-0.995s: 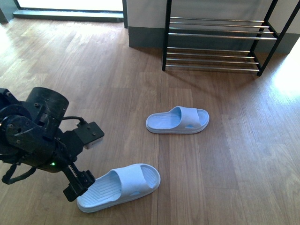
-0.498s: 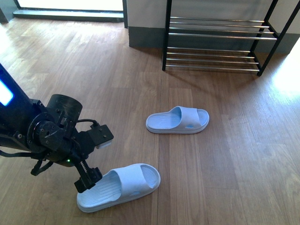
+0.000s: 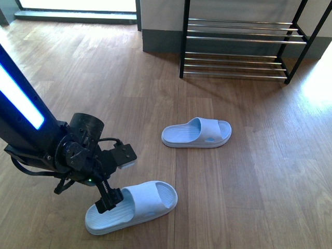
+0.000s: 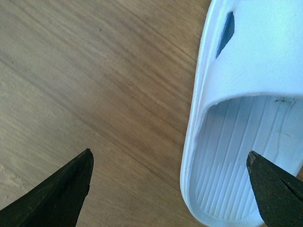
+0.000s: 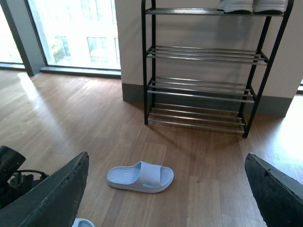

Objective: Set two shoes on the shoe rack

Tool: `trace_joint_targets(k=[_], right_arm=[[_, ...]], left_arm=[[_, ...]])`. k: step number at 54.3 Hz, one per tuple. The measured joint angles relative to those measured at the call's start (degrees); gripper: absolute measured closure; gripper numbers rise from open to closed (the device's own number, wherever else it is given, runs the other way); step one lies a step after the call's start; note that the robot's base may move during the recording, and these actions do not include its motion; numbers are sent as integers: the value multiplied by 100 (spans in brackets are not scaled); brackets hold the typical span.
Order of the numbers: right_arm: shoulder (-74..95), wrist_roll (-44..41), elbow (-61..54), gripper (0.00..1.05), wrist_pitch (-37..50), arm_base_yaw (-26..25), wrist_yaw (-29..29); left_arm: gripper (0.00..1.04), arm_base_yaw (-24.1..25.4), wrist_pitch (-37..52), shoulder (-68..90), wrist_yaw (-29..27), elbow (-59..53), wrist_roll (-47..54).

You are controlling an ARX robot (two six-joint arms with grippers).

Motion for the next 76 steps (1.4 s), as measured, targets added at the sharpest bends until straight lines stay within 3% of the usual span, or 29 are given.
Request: trace_joint_targets(k=[17,41,57,72,76], right_arm=[[-2,0,0,9,0,2,0],[-2,0,0,9,0,0,0],[-2,0,0,9,0,0,0],[-2,0,0,9,0,2,0],[-2,0,0,9,0,0,0]], left_arm=[[9,-28,131,658,337,804,140],[9,-227,997,1047,1543,938,-387],[10,-245,1497,1346,1484,1025,-133],[55,-146,1478,1495,1543,1029,205],[71,-131,1360,1495,1554,1029,240]])
